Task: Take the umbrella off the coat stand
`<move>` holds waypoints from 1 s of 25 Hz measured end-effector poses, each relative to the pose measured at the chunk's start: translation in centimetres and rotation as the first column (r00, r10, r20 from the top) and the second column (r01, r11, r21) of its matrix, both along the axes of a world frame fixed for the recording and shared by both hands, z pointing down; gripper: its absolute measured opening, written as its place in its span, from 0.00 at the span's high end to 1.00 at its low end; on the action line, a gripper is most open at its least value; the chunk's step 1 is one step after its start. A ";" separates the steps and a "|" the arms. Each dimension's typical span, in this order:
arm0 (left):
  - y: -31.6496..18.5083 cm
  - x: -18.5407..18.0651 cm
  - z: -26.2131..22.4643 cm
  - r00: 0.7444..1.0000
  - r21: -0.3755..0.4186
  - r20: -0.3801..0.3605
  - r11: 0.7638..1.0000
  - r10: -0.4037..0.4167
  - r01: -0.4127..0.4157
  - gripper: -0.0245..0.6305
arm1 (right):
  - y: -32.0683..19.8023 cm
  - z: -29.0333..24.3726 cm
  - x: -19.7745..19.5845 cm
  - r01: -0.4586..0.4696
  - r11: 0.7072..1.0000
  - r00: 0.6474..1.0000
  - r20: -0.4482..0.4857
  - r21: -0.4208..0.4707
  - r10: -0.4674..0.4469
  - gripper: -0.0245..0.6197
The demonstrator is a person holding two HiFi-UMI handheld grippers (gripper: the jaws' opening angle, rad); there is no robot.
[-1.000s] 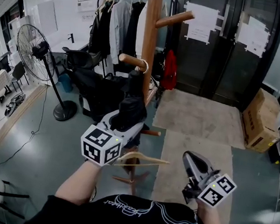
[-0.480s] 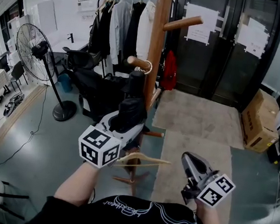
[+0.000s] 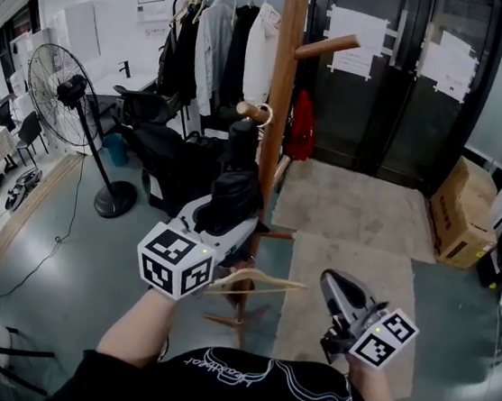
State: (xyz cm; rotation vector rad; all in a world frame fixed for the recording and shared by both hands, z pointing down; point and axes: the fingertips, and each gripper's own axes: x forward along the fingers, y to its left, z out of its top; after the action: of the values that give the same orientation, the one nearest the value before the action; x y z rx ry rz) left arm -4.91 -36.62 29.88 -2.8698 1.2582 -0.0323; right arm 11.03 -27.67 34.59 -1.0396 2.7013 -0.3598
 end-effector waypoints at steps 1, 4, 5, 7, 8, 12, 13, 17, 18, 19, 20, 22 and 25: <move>0.3 0.0 -0.2 1.000 0.003 0.000 1.000 0.003 -0.003 0.60 | 0.2 -0.2 -0.1 -0.001 1.000 1.000 0.002 0.002 0.001 0.96; 1.1 -0.2 -0.9 1.000 0.006 0.004 1.000 0.018 -0.018 0.60 | 0.9 -0.6 -0.7 -0.005 1.000 1.000 0.006 0.002 0.005 0.96; 1.3 -0.3 -1.1 1.000 0.007 0.005 1.000 0.023 -0.023 0.60 | 1.0 -0.7 -1.0 -0.007 1.000 1.000 0.005 0.002 0.007 0.96; 1.5 -0.6 -1.2 1.000 0.012 0.008 1.000 0.029 -0.029 0.60 | 1.3 -0.6 -1.6 -0.010 1.000 1.000 0.005 0.002 0.010 0.96; 1.6 -0.8 -1.3 0.999 0.014 0.011 0.999 0.030 -0.030 0.60 | 1.4 -0.6 -1.9 -0.010 1.000 1.000 0.006 0.000 0.010 0.96; 2.1 -1.3 -1.9 0.999 0.020 0.013 0.999 0.040 -0.040 0.60 | 2.0 -1.0 -2.9 -0.011 1.000 1.000 0.000 -0.004 0.011 0.96; 2.2 -1.4 -2.1 0.999 0.022 0.010 0.999 0.043 -0.043 0.60 | 2.2 -1.2 -3.1 -0.012 1.000 1.000 -0.002 -0.003 0.012 0.96; 3.1 -2.2 -3.0 0.999 0.041 0.010 0.998 0.052 -0.052 0.60 | 2.7 -1.9 -3.6 -0.038 0.999 0.999 -0.004 0.006 0.038 0.96; 3.5 -2.3 -3.1 0.998 0.046 0.016 0.997 0.055 -0.055 0.60 | 2.9 -2.1 -3.7 -0.045 0.999 0.999 -0.003 0.007 0.045 0.96; 3.9 -2.4 -3.2 0.998 0.050 0.021 0.997 0.058 -0.059 0.60 | 3.0 -2.1 -3.7 -0.050 0.999 0.999 -0.001 0.008 0.050 0.96; 4.3 -2.5 -3.3 0.998 0.054 0.022 0.996 0.064 -0.065 0.60 | 3.2 -2.2 -3.8 -0.053 0.999 0.999 0.000 0.008 0.053 0.96; 5.3 -2.9 -3.4 0.997 0.053 0.012 0.995 0.080 -0.080 0.60 | 3.5 -1.9 -4.1 -0.056 0.998 0.998 0.002 0.000 0.056 0.96; 6.8 -3.6 -3.2 0.993 0.046 -0.017 0.992 0.118 -0.117 0.60 | 4.0 -1.1 -5.2 -0.056 0.998 0.998 -0.013 -0.019 0.056 0.96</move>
State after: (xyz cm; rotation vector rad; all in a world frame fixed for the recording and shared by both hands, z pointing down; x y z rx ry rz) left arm -8.53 -29.82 26.72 -2.9066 1.0752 0.0251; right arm 5.84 -23.64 33.49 -1.1243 2.6786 -0.3718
